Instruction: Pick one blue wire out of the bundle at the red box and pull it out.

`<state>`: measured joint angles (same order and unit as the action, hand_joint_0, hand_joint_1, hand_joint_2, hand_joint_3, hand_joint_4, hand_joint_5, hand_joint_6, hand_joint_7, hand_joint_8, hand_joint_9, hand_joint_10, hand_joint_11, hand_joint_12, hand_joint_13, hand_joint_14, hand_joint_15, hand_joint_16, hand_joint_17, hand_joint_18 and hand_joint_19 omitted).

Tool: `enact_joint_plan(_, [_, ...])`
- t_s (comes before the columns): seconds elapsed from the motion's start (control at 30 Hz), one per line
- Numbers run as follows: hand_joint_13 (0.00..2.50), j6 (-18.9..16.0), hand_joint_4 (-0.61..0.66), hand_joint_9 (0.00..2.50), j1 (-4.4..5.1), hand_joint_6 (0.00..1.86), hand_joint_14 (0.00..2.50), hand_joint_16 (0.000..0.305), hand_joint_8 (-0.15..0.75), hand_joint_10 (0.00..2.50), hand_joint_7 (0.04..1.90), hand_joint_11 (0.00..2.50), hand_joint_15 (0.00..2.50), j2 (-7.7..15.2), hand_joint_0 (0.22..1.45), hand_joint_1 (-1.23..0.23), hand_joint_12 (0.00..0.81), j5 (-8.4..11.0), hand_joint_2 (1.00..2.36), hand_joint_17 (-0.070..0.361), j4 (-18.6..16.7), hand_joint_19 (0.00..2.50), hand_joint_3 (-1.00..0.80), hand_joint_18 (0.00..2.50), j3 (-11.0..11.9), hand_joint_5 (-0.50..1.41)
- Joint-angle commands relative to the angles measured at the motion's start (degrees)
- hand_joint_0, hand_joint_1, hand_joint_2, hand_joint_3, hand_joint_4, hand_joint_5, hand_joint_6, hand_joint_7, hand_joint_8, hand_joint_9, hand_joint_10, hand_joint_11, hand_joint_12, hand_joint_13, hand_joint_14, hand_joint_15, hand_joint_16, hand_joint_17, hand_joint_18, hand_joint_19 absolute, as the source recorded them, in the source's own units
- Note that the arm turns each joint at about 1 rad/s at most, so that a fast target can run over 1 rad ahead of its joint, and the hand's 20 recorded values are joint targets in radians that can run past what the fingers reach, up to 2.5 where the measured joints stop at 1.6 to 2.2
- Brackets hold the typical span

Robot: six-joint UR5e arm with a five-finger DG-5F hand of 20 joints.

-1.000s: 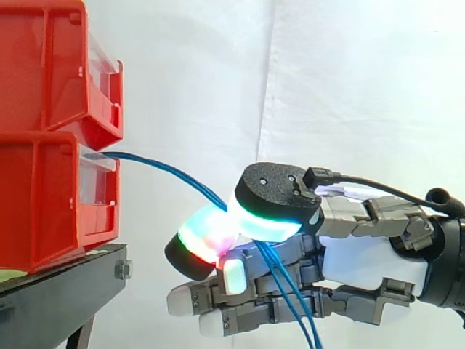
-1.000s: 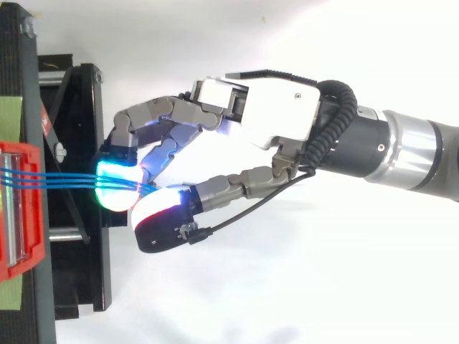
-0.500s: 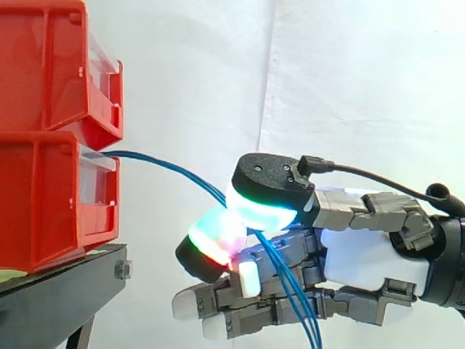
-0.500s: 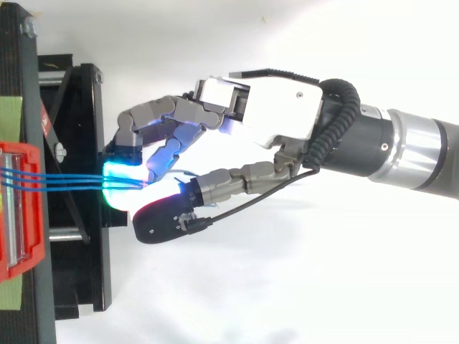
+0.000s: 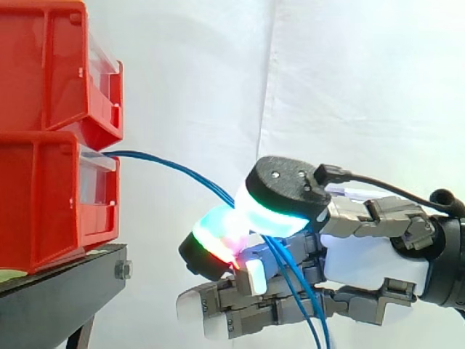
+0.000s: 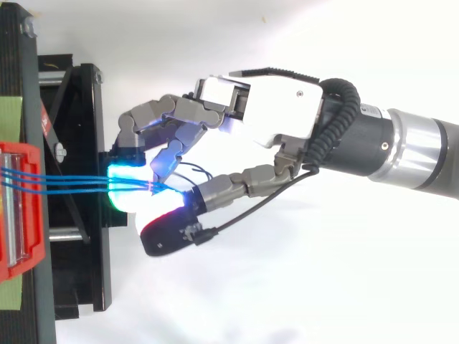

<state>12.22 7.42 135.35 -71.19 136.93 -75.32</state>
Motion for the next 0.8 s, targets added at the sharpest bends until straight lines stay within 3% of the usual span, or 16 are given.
enact_joint_plan(0.0, [0.61,0.00,0.26,1.01,-0.04,0.87,0.01,0.058,0.276,0.03,1.26,0.80,0.37,0.00,0.52,-0.66,0.377,0.00,1.00,0.131,0.00,0.32,-0.48,0.46,0.00,-0.13])
enact_joint_plan(0.13, [0.59,0.00,0.23,1.04,0.05,0.83,0.02,0.056,0.258,0.03,1.25,0.79,0.38,0.00,0.58,-0.48,0.361,0.00,1.01,0.125,0.00,0.36,-0.35,0.42,0.00,-0.12])
enact_joint_plan(0.23, [0.59,0.00,0.22,1.06,-0.04,0.82,0.02,0.055,0.262,0.03,1.25,0.78,0.38,0.00,0.59,-0.46,0.361,0.00,1.02,0.124,0.00,0.37,-0.24,0.41,0.00,-0.11])
enact_joint_plan(0.47, [0.66,0.00,0.22,1.12,-0.04,0.82,0.01,0.065,0.298,0.02,1.23,0.78,0.36,0.00,0.58,-0.60,0.410,0.00,1.01,0.146,0.00,0.32,-0.09,0.52,0.00,-0.10])
enact_joint_plan(0.77, [0.65,0.00,0.25,1.09,-0.04,0.84,0.01,0.060,0.282,0.02,1.29,0.82,0.36,0.00,0.57,-0.75,0.389,0.00,1.02,0.135,0.00,0.30,-0.13,0.50,0.00,-0.11])
